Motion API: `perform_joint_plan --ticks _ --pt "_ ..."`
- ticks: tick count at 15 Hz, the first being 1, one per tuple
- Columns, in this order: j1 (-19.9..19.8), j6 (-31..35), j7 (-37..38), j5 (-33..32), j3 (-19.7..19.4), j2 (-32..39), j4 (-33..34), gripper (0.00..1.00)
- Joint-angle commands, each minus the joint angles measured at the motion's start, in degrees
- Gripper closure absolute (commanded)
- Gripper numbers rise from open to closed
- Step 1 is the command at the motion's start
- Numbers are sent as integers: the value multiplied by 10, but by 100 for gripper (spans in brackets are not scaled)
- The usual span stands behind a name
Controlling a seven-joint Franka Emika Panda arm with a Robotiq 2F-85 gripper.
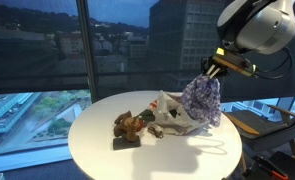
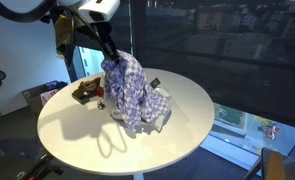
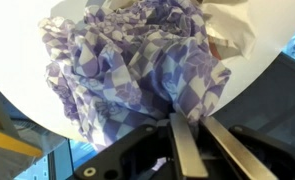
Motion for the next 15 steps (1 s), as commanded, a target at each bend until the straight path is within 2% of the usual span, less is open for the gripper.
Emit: perform_joint_plan --ticks 1,4,7,11,12,13,15 --pt "31 24 -56 49 3 64 -1 96" --pt "24 53 -91 58 18 117 -3 96" --pt "22 115 -128 45 26 177 1 96" --pt "6 200 -160 14 38 287 44 96" --pt "93 237 -102 -79 -60 326 45 96" --pt "3 245 -143 -58 29 341 63 97" --pt "-2 281 -129 -128 14 384 79 97"
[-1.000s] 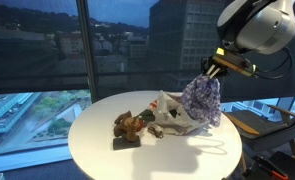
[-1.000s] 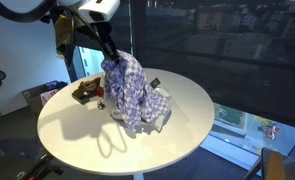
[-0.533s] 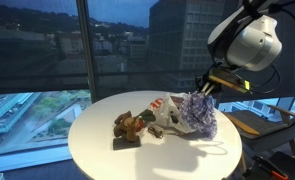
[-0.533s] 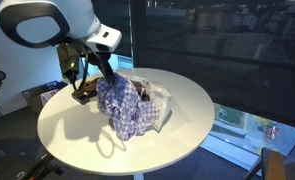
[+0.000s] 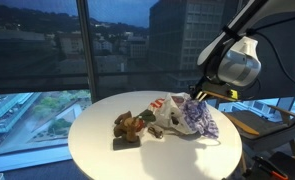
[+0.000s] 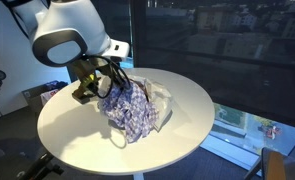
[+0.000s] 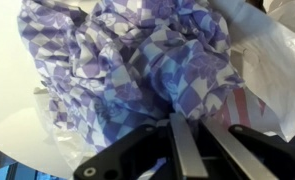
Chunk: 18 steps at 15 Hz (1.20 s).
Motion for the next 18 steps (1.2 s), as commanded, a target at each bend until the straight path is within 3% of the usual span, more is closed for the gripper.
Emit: perform_joint_plan --ticks 1,2,3,7,13,14,15,16,18 --pt "75 67 23 -120 -114 98 51 97" --pt "-6 67 -5 -107 -37 120 73 97" --pt "19 69 0 -123 -66 144 91 96" --pt "74 66 4 -152 -123 229 174 96" --pt "99 40 10 -152 -105 324 273 96" --pt "101 27 9 -152 -102 323 274 76" --pt "112 13 12 -148 -110 311 268 63" --pt "115 -3 11 -150 -110 302 264 58" --pt "154 -26 23 -150 -147 261 238 42"
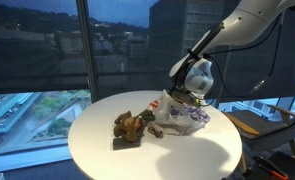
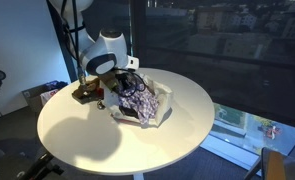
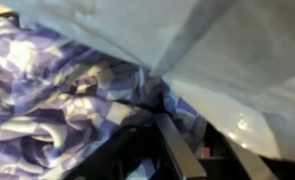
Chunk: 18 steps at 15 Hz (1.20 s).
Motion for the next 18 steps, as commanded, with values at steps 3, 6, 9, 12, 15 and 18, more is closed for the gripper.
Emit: perform_joint_plan --ticks 3,6,9,12,15,18 --pt "104 -81 66 -42 -106 -122 -68 20" --pt "183 -136 127 -108 -204 -200 -131 0" --pt "218 -204 218 -230 -254 -273 -180 0" --pt "225 -313 200 -207 -225 -347 -198 0" --pt "258 -407 148 -130 -204 -394 -195 0" --pt "261 -488 188 -181 -180 -397 -182 0"
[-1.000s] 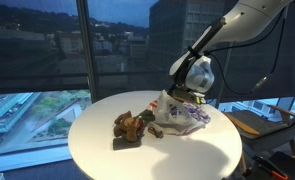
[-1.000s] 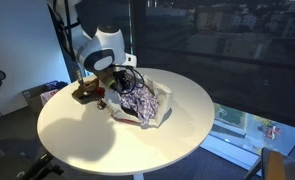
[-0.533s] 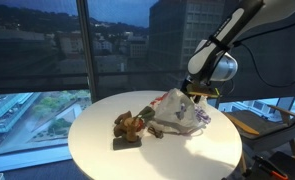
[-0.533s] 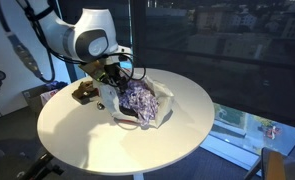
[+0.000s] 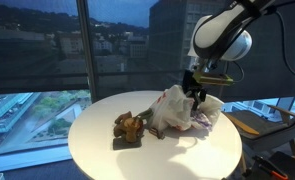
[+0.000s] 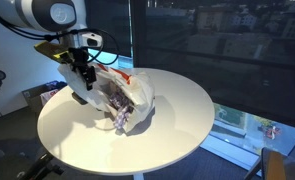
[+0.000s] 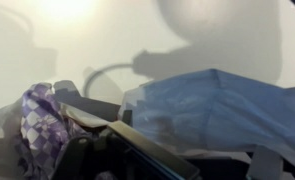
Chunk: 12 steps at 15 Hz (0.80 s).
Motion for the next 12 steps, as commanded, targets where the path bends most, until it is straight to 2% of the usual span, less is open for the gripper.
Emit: perform_joint_plan --ticks 1,3,6,8,10,12 --pt "1 -86 27 -36 17 -15 2 0" --pt "-6 -84 8 -25 6 12 -12 0" --pt "-27 33 21 -50 -7 47 -63 0" --pt "-34 64 32 -43 -16 70 -77 0" --pt "-43 45 76 -102 -19 69 -83 0" --pt "-45 18 152 -193 -17 48 -88 0"
